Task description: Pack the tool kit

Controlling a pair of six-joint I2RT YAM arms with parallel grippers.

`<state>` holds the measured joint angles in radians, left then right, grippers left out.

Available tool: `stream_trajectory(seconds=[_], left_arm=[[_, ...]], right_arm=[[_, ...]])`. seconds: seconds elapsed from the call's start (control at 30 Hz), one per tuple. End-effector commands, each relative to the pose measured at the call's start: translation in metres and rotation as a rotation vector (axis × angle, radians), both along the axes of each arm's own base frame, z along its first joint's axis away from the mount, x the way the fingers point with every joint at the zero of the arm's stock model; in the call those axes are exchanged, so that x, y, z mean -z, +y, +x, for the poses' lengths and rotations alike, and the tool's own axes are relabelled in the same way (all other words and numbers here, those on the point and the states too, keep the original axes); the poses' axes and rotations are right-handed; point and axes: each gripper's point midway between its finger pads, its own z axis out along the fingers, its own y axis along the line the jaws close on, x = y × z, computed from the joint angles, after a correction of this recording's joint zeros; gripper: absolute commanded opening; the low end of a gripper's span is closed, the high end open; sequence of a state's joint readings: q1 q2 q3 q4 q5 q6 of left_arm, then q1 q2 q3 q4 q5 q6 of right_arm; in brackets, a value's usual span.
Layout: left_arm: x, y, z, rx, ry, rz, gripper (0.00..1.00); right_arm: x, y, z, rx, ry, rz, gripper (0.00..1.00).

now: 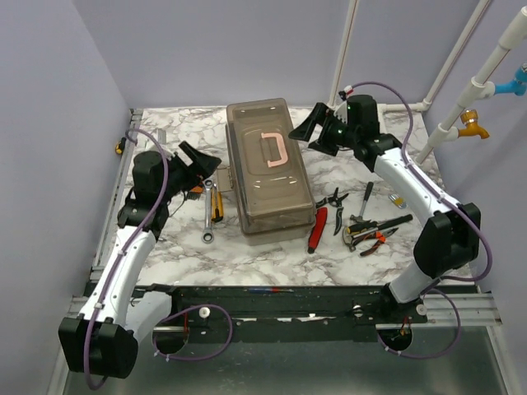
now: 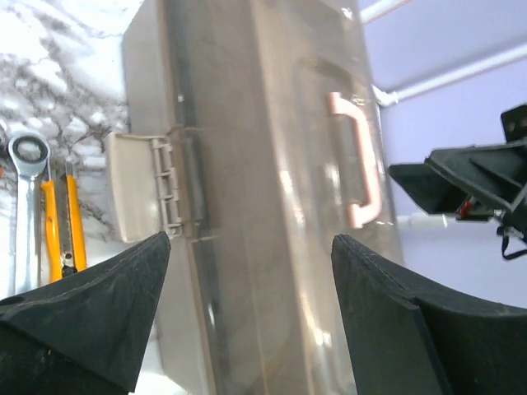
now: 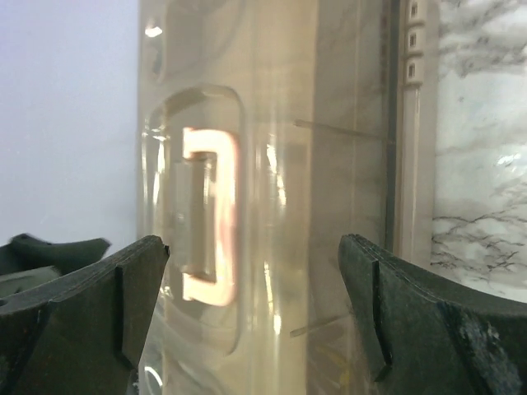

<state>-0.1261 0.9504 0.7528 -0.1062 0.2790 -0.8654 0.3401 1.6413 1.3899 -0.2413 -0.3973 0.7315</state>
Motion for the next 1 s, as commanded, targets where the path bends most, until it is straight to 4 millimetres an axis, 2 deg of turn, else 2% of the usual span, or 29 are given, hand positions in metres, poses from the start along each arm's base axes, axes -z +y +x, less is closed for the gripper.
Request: stream_trajectory(seconds=[0.0, 0.03, 0.13, 0.2, 0.37, 0.63, 0.8, 0.97], left_arm=[[-0.054, -0.018, -0.008, 0.118, -0.042, 0.125, 0.81], [-0.065, -0.026, -0.007, 0.148, -0.045, 0.130, 0.81], [-0.080, -0.052, -0.003, 0.220, -0.041, 0.140, 0.81], [-0.087, -0.068, 0.000, 0.255, -0.042, 0.134, 0.80], [-0.091, -0.107, 0.010, 0.333, -0.003, 0.099, 0.78], [-0.077, -0.108, 0.037, 0.298, 0.058, 0.125, 0.80], [-0.062, -0.090, 0.047, 0.208, 0.085, 0.099, 0.80], [-0.040, -0.076, 0.054, 0.160, 0.136, 0.091, 0.80]], right_arm=[[-0.037, -0.023, -0.003, 0.062, -0.078, -0.137, 0.95], [-0.039, -0.025, -0.003, 0.074, -0.072, -0.171, 0.94], [-0.046, -0.022, -0.004, 0.112, -0.083, -0.282, 0.92], [-0.048, -0.021, -0.005, 0.140, -0.094, -0.331, 0.91], [-0.053, -0.034, -0.002, 0.248, -0.158, -0.528, 0.88], [-0.033, 0.001, -0.005, 0.246, -0.182, -0.846, 0.89], [-0.013, 0.020, -0.007, 0.226, -0.191, -0.979, 0.89], [0.006, 0.015, -0.011, 0.254, -0.182, -1.149, 0.88]])
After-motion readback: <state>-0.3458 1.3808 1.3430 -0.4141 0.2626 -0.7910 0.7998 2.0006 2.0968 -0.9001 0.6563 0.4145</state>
